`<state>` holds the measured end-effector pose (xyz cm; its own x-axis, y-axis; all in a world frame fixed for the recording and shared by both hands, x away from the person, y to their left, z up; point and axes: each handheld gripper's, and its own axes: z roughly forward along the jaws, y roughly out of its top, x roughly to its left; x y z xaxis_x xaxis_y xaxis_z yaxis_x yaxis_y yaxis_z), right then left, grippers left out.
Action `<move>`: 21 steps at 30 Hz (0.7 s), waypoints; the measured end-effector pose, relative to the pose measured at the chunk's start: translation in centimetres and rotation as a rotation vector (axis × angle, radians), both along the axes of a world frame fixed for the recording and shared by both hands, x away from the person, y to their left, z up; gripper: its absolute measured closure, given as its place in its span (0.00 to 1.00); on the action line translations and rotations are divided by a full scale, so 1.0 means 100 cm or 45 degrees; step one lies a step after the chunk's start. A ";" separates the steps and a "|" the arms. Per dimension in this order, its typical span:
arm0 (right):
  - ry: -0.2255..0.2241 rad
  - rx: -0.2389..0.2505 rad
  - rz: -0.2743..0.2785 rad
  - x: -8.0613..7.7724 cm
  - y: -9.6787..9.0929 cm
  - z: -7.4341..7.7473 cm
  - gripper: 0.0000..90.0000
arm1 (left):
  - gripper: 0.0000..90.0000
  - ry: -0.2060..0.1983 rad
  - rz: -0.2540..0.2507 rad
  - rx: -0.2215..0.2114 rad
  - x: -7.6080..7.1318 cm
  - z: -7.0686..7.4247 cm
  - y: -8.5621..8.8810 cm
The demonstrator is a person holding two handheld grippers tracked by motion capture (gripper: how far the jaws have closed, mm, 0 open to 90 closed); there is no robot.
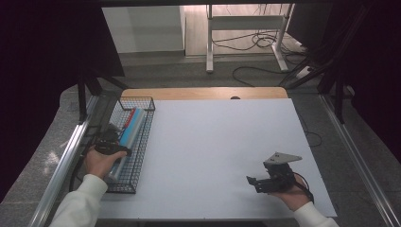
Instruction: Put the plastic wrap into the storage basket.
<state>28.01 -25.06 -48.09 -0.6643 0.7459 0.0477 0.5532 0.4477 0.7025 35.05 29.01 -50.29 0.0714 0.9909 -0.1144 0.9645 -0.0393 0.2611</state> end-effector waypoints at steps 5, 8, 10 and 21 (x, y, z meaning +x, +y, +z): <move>-0.003 -0.001 -0.002 0.000 -0.001 0.000 0.16 | 0.33 -0.020 0.004 -0.100 -0.001 0.000 0.002; -0.002 -0.002 -0.007 0.000 -0.002 -0.001 0.16 | 0.24 -0.019 -0.017 -0.157 -0.003 0.011 0.001; 0.002 0.001 -0.012 -0.001 -0.002 -0.001 0.16 | 0.19 -0.033 -0.039 -0.165 -0.005 0.016 -0.002; 0.000 0.013 -0.011 -0.002 -0.006 0.000 0.16 | 0.14 -0.317 -0.124 -0.229 -0.045 0.059 -0.007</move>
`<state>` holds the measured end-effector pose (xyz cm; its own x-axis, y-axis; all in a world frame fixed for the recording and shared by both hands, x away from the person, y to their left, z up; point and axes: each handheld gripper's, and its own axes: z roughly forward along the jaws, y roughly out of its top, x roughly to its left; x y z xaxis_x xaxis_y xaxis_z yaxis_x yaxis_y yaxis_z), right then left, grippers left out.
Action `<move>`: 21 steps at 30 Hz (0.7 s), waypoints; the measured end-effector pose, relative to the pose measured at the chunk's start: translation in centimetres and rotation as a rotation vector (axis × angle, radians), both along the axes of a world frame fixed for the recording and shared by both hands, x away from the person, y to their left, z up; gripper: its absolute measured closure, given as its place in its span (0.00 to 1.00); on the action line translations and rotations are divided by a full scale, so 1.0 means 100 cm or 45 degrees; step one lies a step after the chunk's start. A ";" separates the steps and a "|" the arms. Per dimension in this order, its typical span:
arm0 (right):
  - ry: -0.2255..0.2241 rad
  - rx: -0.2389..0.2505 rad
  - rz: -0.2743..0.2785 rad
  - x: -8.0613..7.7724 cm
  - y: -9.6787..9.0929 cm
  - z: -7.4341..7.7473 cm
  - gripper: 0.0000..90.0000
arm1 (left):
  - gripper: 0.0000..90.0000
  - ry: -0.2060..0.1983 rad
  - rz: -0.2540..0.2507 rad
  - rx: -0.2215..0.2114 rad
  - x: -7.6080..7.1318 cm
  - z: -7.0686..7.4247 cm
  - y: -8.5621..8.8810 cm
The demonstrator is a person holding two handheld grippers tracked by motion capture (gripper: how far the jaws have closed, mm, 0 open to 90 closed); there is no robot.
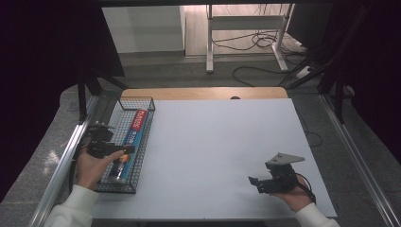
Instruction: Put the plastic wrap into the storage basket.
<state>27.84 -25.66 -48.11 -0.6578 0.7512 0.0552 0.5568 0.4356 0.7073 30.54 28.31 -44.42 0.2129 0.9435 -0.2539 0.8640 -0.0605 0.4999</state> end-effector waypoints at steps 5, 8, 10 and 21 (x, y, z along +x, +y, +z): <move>-0.005 -0.003 -0.003 -0.001 0.000 0.001 0.16 | 0.14 -0.139 -0.093 -0.010 -0.026 0.020 -0.010; -0.015 -0.004 -0.003 -0.002 0.001 0.002 0.16 | 0.14 -0.199 -0.141 -0.056 -0.039 0.025 -0.016; -0.018 -0.004 -0.003 -0.002 0.002 0.003 0.16 | 0.14 -0.234 -0.173 -0.093 -0.047 0.026 -0.022; -0.023 -0.007 0.010 0.000 0.004 0.002 0.16 | 0.18 -0.347 -0.396 -0.157 -0.077 0.013 -0.065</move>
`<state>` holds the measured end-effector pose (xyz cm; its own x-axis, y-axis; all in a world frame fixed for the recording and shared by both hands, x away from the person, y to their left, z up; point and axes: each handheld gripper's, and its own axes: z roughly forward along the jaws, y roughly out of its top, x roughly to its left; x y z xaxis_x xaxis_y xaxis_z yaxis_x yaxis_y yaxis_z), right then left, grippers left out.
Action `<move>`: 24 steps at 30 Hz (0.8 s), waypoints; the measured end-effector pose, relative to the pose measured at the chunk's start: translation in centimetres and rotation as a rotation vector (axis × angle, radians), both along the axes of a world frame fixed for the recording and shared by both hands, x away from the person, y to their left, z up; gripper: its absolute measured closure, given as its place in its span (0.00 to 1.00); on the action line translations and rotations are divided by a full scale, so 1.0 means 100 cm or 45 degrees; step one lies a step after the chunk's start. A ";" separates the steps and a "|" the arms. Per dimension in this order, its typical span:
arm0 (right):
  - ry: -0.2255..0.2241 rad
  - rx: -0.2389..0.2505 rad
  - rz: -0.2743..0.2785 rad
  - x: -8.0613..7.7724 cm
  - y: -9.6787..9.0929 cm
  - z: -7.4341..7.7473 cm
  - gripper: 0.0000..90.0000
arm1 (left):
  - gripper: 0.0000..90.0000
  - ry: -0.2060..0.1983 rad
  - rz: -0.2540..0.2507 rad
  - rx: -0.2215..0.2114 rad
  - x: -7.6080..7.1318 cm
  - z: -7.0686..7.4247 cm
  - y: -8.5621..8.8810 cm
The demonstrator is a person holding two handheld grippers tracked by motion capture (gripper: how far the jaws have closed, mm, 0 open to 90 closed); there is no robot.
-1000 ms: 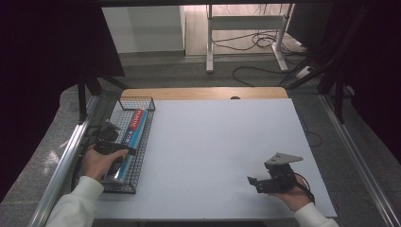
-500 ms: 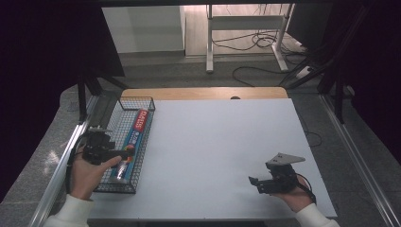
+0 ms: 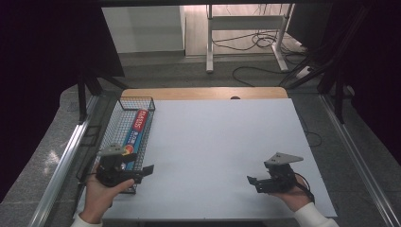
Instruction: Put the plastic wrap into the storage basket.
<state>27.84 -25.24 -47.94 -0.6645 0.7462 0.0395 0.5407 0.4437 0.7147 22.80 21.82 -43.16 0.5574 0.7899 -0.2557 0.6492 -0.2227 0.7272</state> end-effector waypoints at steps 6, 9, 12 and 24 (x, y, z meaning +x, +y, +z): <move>-0.019 0.007 0.020 -0.002 -0.001 0.001 0.16 | 0.20 -0.015 -0.144 0.007 -0.012 -0.020 -0.031; -0.027 0.001 0.025 -0.002 -0.001 0.000 0.16 | 0.19 -0.003 -0.175 0.027 -0.013 -0.027 -0.038; -0.031 -0.006 0.029 -0.002 -0.001 0.000 0.16 | 0.19 0.027 -0.223 0.068 -0.015 -0.037 -0.048; -0.032 -0.020 0.033 -0.002 0.001 -0.001 0.16 | 0.20 0.006 -0.206 0.156 -0.016 -0.041 -0.049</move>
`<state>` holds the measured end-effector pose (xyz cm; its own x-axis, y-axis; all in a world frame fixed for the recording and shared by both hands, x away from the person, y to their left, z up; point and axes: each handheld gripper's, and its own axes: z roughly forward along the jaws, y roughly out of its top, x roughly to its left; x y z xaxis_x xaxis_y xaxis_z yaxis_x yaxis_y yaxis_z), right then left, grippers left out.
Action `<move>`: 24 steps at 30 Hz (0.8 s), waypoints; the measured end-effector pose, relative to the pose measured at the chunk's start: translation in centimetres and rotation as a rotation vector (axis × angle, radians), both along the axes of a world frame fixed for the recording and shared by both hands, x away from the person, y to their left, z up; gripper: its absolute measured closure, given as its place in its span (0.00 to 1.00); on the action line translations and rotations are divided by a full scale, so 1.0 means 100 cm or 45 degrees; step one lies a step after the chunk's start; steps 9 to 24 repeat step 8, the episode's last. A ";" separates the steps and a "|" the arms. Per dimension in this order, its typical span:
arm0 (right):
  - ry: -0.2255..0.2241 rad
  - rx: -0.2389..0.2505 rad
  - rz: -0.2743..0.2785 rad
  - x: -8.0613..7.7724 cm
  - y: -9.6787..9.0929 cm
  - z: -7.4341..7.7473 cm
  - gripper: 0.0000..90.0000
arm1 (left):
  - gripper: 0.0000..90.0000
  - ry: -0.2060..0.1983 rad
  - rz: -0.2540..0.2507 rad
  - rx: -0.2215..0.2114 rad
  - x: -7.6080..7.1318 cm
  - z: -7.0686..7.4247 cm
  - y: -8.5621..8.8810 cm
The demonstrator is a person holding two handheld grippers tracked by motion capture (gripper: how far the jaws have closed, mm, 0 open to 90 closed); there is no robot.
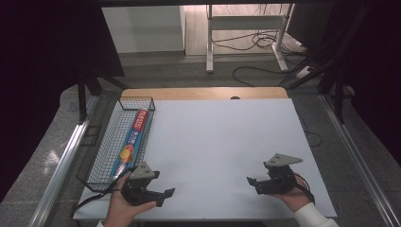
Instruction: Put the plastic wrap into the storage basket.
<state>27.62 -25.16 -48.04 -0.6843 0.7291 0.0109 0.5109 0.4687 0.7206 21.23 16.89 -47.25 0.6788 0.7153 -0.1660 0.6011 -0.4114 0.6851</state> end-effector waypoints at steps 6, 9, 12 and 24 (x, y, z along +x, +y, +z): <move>-0.018 0.018 -0.002 -0.001 -0.001 0.002 0.16 | 0.20 -0.010 0.015 0.009 0.001 0.000 0.001; -0.022 0.029 -0.004 -0.001 -0.001 0.002 0.16 | 0.20 -0.011 0.017 0.005 0.002 0.000 0.001; -0.022 0.029 -0.004 -0.001 -0.001 0.002 0.16 | 0.20 -0.011 0.017 0.005 0.002 0.000 0.001; -0.022 0.029 -0.004 -0.001 -0.001 0.002 0.16 | 0.20 -0.011 0.017 0.005 0.002 0.000 0.001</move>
